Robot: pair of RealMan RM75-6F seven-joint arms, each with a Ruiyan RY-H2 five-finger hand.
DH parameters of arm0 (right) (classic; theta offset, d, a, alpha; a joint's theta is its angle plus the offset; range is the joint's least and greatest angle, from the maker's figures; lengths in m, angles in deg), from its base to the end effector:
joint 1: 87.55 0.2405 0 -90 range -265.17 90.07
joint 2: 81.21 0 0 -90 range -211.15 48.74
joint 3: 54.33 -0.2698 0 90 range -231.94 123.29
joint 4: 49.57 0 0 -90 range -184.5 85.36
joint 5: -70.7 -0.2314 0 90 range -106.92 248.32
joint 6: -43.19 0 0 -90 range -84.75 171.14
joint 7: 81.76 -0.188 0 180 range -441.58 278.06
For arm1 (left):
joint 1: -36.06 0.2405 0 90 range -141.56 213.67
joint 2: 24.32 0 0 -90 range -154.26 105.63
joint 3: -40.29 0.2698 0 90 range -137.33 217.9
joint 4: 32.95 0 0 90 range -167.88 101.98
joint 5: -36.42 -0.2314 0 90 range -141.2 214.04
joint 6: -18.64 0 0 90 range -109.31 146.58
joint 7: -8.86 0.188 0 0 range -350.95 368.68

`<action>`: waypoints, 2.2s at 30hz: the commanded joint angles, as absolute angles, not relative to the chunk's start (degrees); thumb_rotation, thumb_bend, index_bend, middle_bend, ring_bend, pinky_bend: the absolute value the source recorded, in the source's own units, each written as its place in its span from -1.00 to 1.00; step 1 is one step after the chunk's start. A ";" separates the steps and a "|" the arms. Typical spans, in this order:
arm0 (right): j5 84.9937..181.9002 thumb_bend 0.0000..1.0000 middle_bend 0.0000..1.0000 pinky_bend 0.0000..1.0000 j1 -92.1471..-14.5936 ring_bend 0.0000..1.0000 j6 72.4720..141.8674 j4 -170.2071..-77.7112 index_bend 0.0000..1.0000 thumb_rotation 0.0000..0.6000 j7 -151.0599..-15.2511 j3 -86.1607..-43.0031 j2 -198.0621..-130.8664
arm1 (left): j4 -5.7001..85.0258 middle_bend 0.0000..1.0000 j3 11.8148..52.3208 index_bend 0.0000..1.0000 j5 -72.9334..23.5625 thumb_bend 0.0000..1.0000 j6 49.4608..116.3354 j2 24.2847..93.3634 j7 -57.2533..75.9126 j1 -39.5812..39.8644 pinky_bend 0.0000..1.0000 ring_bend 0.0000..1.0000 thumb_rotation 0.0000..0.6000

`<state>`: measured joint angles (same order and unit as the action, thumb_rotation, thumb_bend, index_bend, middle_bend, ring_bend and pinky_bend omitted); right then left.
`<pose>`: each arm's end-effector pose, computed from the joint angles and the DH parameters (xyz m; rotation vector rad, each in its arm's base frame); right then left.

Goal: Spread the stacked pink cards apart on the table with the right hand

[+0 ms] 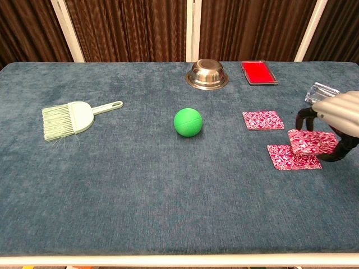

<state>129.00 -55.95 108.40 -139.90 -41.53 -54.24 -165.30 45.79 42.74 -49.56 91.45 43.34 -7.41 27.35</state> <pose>-0.2545 -0.3265 -0.0320 1.8210 -0.7872 0.4859 -0.3915 0.2290 0.1042 -1.4882 -1.1767 -0.8039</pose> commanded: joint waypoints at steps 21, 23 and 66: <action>129.57 -0.61 -0.10 0.44 -60.43 0.40 105.85 -130.56 -0.13 1.00 -50.28 -55.30 -164.05 | 48.61 -0.74 42.83 -0.82 -48.60 -0.87 90.15 43.32 -3.80 26.78 -0.59 -0.80 1.00; 129.29 -0.61 -0.11 0.44 -60.34 0.40 105.48 -130.27 -0.13 1.00 -49.90 -55.48 -164.34 | 48.40 -0.74 42.83 -0.82 -48.50 -0.87 90.09 43.36 -4.05 26.81 -0.59 -0.80 1.00; 133.61 -0.73 -0.50 0.44 -62.73 0.39 107.91 -135.41 -0.77 1.00 -53.89 -57.34 -159.88 | 46.68 -0.74 42.91 -0.82 -49.02 -0.87 90.85 43.96 -5.57 27.03 -0.59 -0.80 1.00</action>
<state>131.36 -61.72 105.57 -133.49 -50.83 -56.51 -161.40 46.60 42.96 -49.01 90.81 44.00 -5.63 27.05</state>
